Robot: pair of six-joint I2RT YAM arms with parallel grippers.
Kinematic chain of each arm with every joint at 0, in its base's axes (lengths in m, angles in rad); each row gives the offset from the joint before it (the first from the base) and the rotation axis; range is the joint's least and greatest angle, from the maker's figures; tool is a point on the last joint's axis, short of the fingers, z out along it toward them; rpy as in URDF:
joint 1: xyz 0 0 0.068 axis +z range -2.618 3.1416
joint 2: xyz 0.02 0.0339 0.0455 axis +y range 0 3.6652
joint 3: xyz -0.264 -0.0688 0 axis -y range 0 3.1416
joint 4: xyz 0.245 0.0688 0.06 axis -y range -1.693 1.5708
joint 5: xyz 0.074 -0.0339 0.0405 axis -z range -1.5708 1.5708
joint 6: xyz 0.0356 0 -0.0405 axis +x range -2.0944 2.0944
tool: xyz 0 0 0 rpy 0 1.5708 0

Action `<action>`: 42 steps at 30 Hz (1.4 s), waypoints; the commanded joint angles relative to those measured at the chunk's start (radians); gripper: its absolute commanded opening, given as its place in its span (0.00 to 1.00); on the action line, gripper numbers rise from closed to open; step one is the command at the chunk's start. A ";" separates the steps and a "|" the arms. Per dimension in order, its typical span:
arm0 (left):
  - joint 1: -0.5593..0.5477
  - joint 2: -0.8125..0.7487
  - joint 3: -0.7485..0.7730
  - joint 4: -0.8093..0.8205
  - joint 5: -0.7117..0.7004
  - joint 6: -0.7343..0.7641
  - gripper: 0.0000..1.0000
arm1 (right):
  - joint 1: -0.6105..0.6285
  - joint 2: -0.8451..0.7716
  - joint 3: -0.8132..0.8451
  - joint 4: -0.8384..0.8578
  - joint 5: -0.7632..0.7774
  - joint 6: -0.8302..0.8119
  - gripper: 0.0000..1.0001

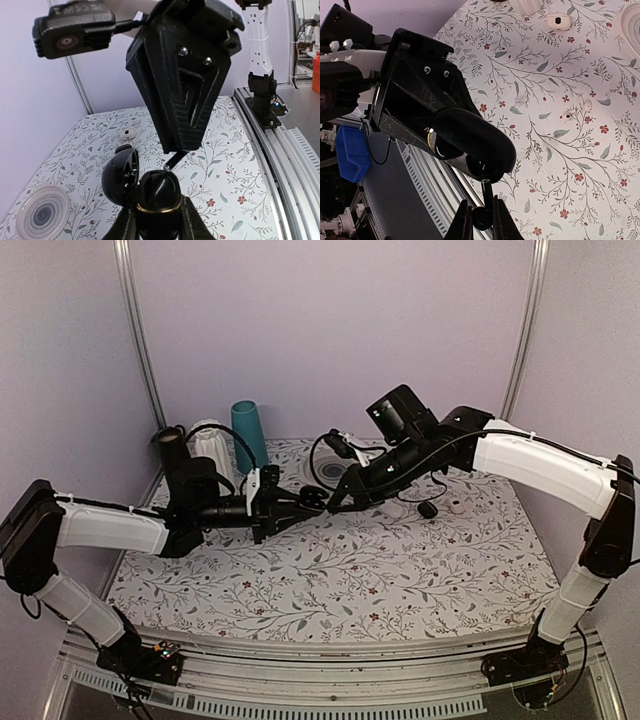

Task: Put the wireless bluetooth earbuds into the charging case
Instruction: Place the right earbud in the right side groove of the charging case.

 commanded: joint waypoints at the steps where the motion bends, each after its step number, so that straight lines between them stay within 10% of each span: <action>1: -0.031 -0.046 -0.018 -0.037 -0.037 0.114 0.00 | -0.005 0.023 0.033 -0.037 -0.015 -0.021 0.06; 42: -0.126 -0.052 -0.089 -0.003 -0.171 0.333 0.00 | -0.005 0.089 0.081 -0.129 -0.057 -0.040 0.05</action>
